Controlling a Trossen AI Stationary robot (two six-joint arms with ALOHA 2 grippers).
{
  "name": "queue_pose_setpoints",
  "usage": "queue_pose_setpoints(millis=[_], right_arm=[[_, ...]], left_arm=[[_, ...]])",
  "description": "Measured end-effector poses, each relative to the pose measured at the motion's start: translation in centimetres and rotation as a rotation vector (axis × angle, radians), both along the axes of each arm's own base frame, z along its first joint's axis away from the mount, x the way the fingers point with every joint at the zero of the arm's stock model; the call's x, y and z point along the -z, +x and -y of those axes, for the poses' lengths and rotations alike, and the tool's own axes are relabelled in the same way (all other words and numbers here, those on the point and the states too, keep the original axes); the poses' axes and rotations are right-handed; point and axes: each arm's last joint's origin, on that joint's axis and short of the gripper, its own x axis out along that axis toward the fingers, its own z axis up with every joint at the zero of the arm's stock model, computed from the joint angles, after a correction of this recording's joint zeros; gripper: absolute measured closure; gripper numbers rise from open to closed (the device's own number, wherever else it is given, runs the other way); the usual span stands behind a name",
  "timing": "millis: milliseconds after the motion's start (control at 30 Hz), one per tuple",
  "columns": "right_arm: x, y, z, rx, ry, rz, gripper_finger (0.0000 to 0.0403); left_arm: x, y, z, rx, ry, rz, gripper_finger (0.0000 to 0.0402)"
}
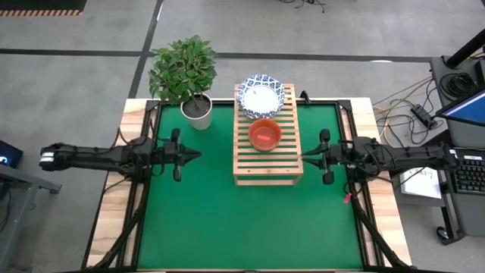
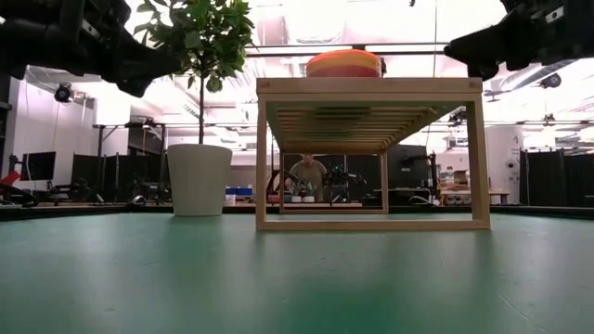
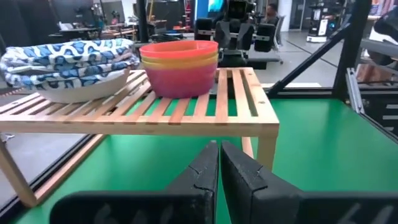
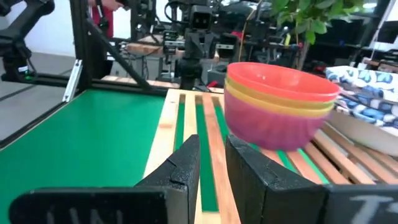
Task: Place and stack bowls onto a shelf
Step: Return to Home Position
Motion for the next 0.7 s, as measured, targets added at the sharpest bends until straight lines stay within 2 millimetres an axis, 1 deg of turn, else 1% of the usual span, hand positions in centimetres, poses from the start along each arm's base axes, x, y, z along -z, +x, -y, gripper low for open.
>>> queue_pose_setpoints(millis=[133, 233, 433, 533, 600, 700], right_arm=[[0.7, -1.1, 0.1, 0.009, -0.001, 0.041, 0.0335], [1.4, -1.5, 0.2, 0.013, -0.001, 0.060, 0.0335], [1.9, -2.8, 0.1, 0.013, 0.002, 0.135, 0.0335], [1.8, -3.5, 0.1, 0.010, 0.015, 0.163, 0.0335], [2.2, -3.5, 0.0, -0.005, 0.029, 0.137, 0.0335], [1.9, -3.4, -0.2, -0.074, 0.025, 0.144, 0.0335]], left_arm=[[0.3, -0.2, -0.2, -0.017, -0.020, -0.013, 0.0402], [0.6, -0.2, -0.2, -0.014, -0.052, -0.011, 0.0402], [2.0, -0.4, -0.1, 0.017, -0.085, 0.071, 0.0402], [3.2, -0.7, -0.1, 0.035, -0.116, 0.121, 0.0402], [3.9, -1.0, 0.0, 0.052, -0.146, 0.168, 0.0402], [4.0, -1.0, 0.0, 0.065, -0.173, 0.155, 0.0402]])
